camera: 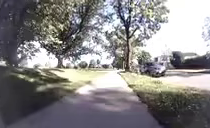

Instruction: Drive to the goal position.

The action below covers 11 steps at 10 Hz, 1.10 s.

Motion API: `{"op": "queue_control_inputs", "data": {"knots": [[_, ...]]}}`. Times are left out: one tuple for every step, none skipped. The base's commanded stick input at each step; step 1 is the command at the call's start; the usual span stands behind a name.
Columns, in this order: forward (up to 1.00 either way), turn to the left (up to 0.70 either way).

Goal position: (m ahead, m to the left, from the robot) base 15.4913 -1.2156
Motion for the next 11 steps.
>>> {"op": "queue_control_inputs", "data": {"knots": [[1.0,0.01],[1.0,0.01],[1.0,0.0],[1.0,0.0],[1.0,0.0],[1.0,0.0],[1.0,0.0],[1.0,0.0],[1.0,0.0],[1.0,0.0],[1.0,0.0]]}}
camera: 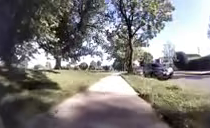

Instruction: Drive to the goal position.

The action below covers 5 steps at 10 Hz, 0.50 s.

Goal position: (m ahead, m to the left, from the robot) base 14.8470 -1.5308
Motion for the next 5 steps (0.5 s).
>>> {"op": "queue_control_inputs", "data": {"knots": [[1.0,0.0],[1.0,0.0],[1.0,0.0],[1.0,0.0],[1.0,0.0]]}}
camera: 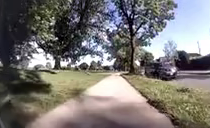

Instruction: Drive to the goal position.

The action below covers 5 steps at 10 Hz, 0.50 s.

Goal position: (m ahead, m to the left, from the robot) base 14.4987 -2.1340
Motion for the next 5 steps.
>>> {"op": "queue_control_inputs", "data": {"knots": [[1.0,0.0],[1.0,0.0],[1.0,0.0],[1.0,0.0],[1.0,0.0]]}}
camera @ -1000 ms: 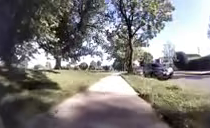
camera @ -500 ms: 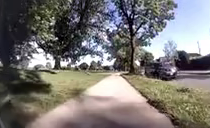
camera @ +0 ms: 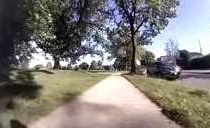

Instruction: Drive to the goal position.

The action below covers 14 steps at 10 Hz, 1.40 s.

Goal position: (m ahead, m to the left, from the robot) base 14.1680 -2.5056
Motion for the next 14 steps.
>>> {"op": "queue_control_inputs", "data": {"knots": [[1.0,0.0],[1.0,0.0],[1.0,0.0],[1.0,0.0],[1.0,0.0],[1.0,0.0],[1.0,0.0],[1.0,0.0],[1.0,0.0],[1.0,0.0],[1.0,0.0],[1.0,0.0],[1.0,0.0],[1.0,0.0]]}}
